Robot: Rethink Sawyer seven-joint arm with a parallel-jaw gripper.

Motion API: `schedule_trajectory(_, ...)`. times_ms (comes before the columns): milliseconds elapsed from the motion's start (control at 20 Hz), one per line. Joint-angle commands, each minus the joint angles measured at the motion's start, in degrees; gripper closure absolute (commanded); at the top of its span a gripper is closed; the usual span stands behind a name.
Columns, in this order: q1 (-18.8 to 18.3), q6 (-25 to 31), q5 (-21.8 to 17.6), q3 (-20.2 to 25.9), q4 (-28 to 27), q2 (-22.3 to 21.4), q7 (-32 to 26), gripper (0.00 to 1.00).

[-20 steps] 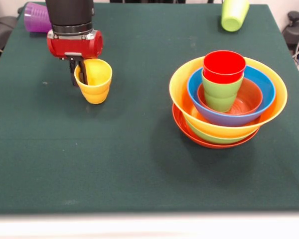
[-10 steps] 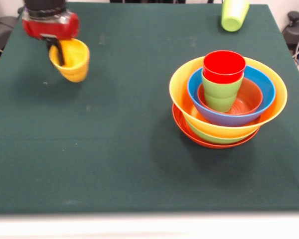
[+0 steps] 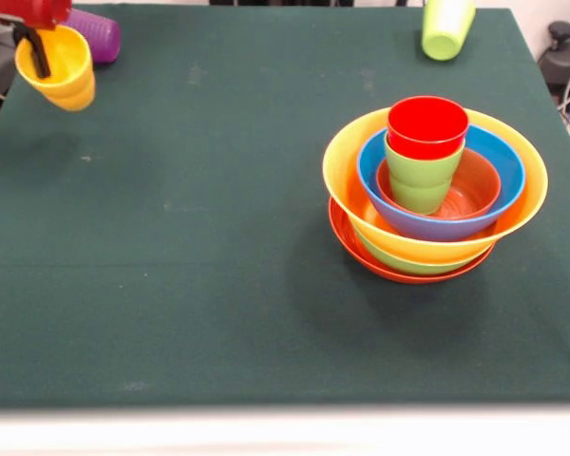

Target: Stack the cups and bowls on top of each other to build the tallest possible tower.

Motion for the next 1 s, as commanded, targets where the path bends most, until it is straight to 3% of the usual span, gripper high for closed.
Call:
schedule_trajectory(50, 3.2, 7.1, -2.2, 5.4, -1.5, -1.6, -18.4, 1.00)
schedule_trajectory(300, 5.4, 1.8, -6.4, 6.2, -1.8, -1.8, -17.5, 1.00)
schedule_trajectory(700, 8.4, 1.5, -5.3, 5.0, -2.8, -0.3, -9.4, 1.00)
schedule_trajectory(1000, 8.9, 1.1, -3.6, 5.0, 0.4, -3.5, -7.9, 1.00)
